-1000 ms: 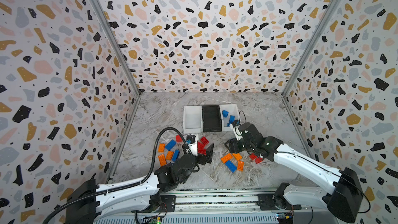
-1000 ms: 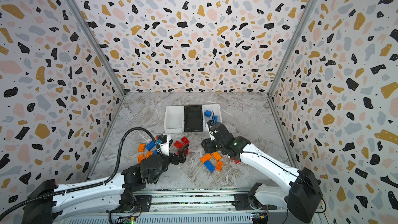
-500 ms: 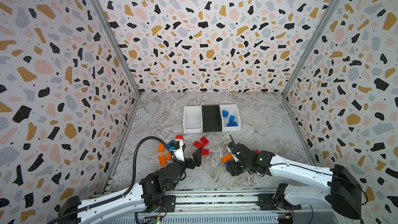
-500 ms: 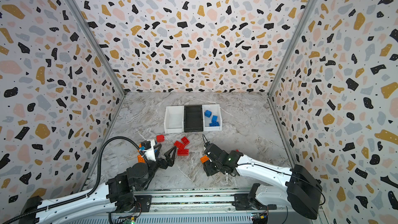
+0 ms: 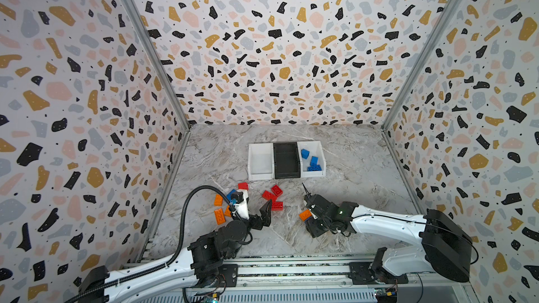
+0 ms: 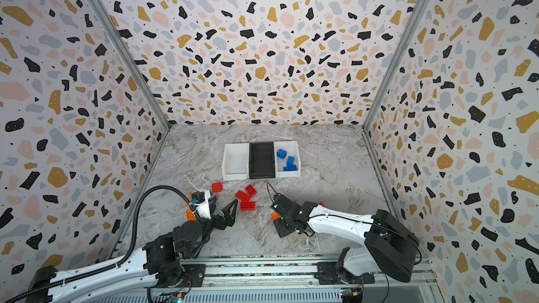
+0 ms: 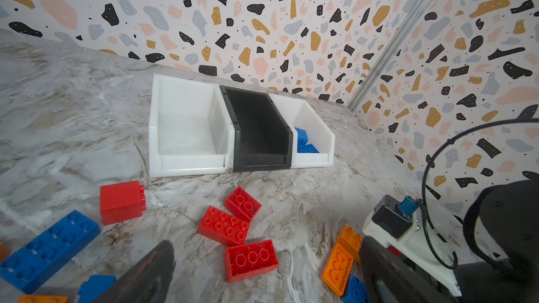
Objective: Sort the legos into containers by color
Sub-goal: 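Lower the right gripper onto a flat blue brick beside orange bricks and grasp it, then place the flat blue brick into the white bin with the right gripper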
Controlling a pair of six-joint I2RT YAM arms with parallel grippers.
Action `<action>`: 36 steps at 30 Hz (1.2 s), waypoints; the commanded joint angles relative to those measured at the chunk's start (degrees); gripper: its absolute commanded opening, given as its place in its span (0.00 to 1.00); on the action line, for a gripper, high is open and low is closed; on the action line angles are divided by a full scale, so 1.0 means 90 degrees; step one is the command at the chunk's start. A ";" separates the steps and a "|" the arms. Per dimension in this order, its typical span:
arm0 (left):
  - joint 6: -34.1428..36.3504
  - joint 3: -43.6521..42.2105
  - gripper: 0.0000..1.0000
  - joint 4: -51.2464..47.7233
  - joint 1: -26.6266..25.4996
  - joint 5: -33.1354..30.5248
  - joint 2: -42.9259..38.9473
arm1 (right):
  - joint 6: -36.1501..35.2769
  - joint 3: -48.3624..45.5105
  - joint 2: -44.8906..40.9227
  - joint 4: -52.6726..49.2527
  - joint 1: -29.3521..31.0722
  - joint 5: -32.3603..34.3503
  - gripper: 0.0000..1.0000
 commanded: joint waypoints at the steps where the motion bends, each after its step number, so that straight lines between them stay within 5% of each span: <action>1: 0.0012 -0.0054 1.00 0.0033 -0.0030 -0.0140 -0.0070 | -0.0060 0.0215 0.0109 0.0018 0.0020 0.0166 0.58; 7: 0.0034 -0.0061 1.00 0.0003 -0.0029 -0.0188 -0.0067 | -0.0083 0.0345 0.0286 -0.0083 0.0020 0.0193 0.35; 17: 0.0107 0.0004 1.00 -0.0094 -0.0033 -0.0256 -0.0105 | -0.0385 0.1309 0.0114 -0.0489 -0.0123 0.0343 0.33; 27: 0.0154 0.0400 1.00 -0.0565 -0.0029 -0.0527 0.0250 | -0.1323 0.2980 0.0926 0.0316 -0.2365 -0.0156 0.33; 36: -0.0939 0.1166 1.00 -0.2004 0.0309 -0.0923 0.1168 | -0.1485 0.4523 0.2668 0.0520 -0.3206 -0.0456 0.34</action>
